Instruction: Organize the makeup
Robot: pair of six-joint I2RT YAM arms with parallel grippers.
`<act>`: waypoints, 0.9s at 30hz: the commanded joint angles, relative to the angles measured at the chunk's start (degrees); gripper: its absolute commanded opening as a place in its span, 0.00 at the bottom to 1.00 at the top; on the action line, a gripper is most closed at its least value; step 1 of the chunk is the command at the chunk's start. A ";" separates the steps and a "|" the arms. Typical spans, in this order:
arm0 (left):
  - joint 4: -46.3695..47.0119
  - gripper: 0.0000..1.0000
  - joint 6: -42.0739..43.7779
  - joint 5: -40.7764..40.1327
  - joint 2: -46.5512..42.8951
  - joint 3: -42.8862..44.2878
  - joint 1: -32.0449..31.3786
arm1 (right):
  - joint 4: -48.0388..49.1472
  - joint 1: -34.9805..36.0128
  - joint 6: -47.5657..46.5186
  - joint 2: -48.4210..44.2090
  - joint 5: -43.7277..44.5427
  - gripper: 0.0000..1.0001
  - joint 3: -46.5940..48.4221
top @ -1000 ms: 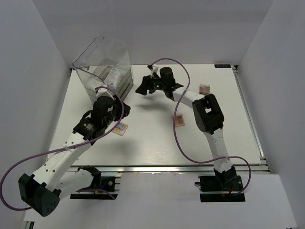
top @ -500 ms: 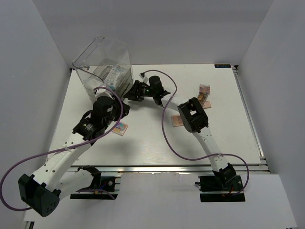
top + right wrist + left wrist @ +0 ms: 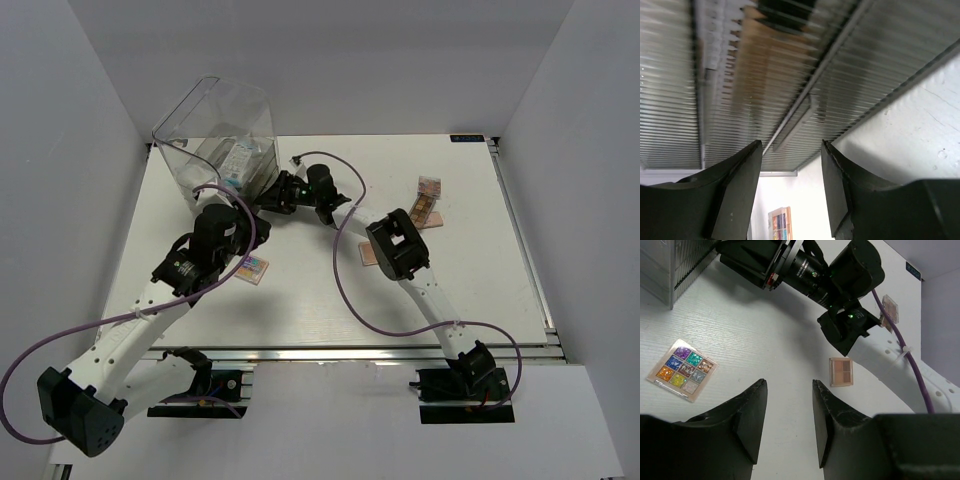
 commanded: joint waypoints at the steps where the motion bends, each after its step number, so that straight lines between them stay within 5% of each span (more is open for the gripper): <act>1: 0.03 0.51 -0.65 -1.50 -1.56 0.41 -0.02 | 2.78 0.38 1.38 0.77 1.38 0.56 3.68; 11: 1.35 0.51 -1.62 -2.11 -2.44 -0.11 -0.02 | 3.66 0.82 1.91 2.79 2.79 0.48 6.58; 27: 2.75 0.51 -3.90 -2.82 -4.28 -3.10 0.07 | 9.36 0.03 2.26 0.43 1.74 0.10 0.72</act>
